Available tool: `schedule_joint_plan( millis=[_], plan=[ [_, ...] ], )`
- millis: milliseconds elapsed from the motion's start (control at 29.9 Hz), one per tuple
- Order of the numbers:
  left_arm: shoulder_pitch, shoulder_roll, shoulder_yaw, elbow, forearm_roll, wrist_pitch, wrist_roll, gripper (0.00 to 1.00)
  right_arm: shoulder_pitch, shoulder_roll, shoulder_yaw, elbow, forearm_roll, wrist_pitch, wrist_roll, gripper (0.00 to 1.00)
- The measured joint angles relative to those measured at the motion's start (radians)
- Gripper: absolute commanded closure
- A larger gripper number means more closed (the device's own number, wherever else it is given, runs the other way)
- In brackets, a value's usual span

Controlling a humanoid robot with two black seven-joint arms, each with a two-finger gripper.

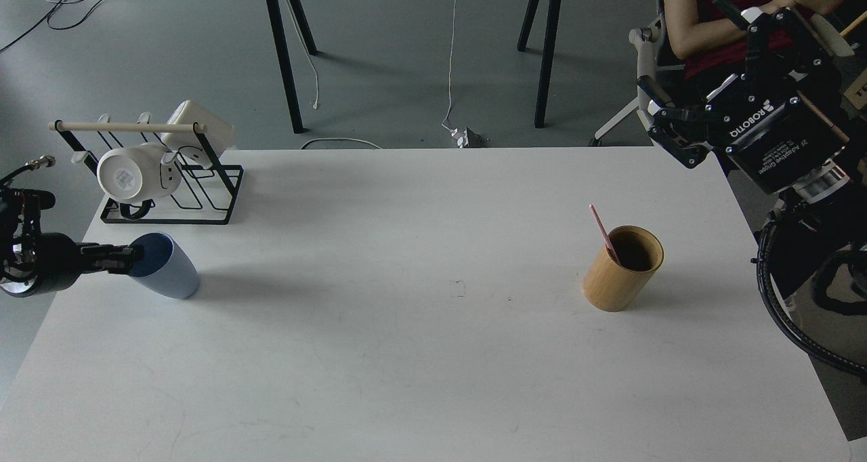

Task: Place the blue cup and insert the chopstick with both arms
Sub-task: 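Lift the light blue cup with the left gripper, then carry the blue cup toward the table center and set it down upright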

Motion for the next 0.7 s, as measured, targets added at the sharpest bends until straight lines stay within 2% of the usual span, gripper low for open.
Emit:
schedule_joint_plan(
  millis=[234, 468, 568, 702],
  plan=[
    [-0.038, 0.062, -0.050, -0.199, -0.009, -0.002, 0.000, 0.96, 0.000, 0.000, 0.003, -0.012, 0.000, -0.020, 0.000, 0.01],
    [-0.169, 0.072, -0.070, -0.459, -0.009, -0.024, 0.000, 0.96, 0.001, 0.000, 0.007, -0.078, 0.003, -0.038, 0.000, 0.01],
    [-0.230, -0.009, -0.067, -0.501, 0.001, -0.064, 0.000, 0.96, 0.002, 0.000, 0.021, -0.116, 0.008, -0.040, 0.000, 0.01],
    [-0.298, -0.151, -0.056, -0.495, 0.036, -0.137, 0.000, 0.95, 0.002, 0.000, 0.047, -0.166, 0.015, -0.040, 0.000, 0.01]
  ],
)
